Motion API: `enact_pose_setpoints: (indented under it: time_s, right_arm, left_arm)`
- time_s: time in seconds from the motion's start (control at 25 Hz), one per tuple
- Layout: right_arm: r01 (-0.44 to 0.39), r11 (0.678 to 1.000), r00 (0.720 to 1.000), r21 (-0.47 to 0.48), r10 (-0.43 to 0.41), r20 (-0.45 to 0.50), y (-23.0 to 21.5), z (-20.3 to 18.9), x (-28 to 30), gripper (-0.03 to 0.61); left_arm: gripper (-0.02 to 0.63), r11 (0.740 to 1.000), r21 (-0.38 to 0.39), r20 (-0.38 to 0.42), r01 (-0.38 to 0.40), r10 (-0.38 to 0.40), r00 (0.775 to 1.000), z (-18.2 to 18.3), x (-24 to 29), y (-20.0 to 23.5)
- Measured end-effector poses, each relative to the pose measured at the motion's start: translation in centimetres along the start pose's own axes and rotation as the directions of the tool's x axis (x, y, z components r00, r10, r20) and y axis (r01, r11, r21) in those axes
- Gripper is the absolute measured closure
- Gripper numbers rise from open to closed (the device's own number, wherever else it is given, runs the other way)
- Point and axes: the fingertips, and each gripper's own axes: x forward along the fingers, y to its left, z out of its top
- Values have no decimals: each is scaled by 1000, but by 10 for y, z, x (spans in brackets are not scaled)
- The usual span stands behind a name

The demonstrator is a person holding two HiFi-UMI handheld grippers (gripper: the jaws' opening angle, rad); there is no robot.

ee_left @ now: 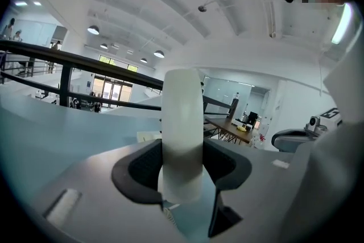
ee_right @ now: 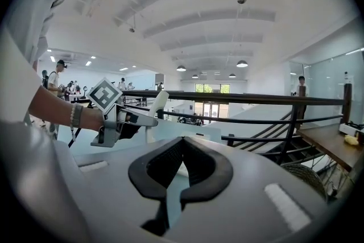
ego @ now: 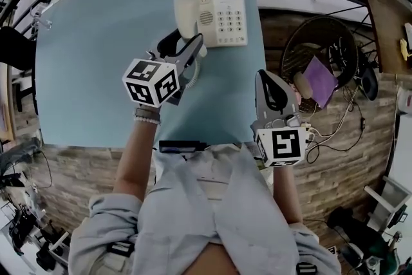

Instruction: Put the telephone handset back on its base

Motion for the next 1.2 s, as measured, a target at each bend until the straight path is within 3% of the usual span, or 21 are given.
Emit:
enact_pose_setpoints:
  time_s: [0.84,1.2]
  right_arm:
    - [-37,999,999,12,38,-26,-23,-14,27,572]
    - [-48,999,998,18,48,-42,-22,-20,30,572]
  left_arm:
    - [403,985,-124,-94,-117,106,990,-28,64,39]
    - [411,986,-111,-87,-125,116,989,-27,77,41]
